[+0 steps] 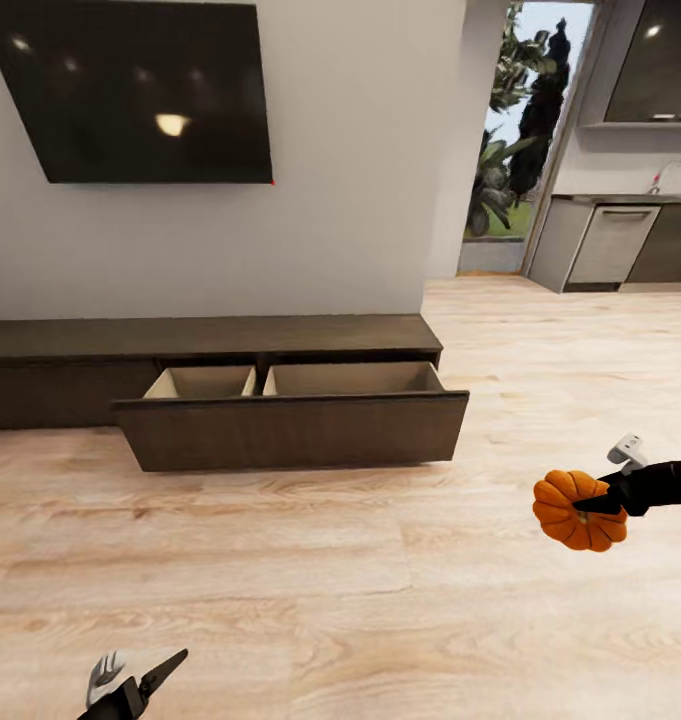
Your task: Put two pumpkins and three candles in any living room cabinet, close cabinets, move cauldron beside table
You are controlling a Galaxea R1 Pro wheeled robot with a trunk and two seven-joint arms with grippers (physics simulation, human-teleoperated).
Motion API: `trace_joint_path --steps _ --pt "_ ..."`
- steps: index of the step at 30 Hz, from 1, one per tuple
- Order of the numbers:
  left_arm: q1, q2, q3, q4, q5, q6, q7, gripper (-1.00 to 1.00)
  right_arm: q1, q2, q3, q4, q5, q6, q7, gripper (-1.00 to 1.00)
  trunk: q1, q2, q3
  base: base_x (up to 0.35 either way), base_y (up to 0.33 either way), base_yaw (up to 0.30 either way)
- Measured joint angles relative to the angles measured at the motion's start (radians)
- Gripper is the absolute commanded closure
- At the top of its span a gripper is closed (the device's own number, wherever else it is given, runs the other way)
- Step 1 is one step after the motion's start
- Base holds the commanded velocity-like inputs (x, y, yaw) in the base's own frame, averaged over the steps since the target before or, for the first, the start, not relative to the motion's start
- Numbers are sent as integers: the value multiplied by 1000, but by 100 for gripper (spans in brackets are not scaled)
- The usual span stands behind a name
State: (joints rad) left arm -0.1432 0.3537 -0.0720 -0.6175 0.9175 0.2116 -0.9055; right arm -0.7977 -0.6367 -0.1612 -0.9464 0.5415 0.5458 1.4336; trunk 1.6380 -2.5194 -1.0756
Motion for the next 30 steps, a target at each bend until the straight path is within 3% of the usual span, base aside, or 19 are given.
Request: trace_joint_path --steps 17,21,23,25,26,30 --pt "-1 0 0 1 0 0 1 -100 1 -6 -4 -5 -16 -3 2 100 0 0 0 327 39 46" --pt "0 0 0 1 0 0 2 -100 0 -24 -45 -8 -41 -2 4 100 0 0 0 341 0 0" --pt "0 0 0 1 0 0 2 -100 0 -42 -80 -9 -71 -2 4 100 0 0 0 341 0 0" --pt "0 0 0 1 0 0 2 -100 -1 -98 -132 -10 -168 2 4 100 0 0 0 341 0 0" --pt "0 -1 0 1 0 0 2 -100 -2 -130 -139 -9 -214 6 4 100 0 0 0 341 0 0" --pt "-1 -2 0 1 -1 0 3 -100 0 -167 -142 -19 -292 25 5 100 0 0 0 341 0 0"
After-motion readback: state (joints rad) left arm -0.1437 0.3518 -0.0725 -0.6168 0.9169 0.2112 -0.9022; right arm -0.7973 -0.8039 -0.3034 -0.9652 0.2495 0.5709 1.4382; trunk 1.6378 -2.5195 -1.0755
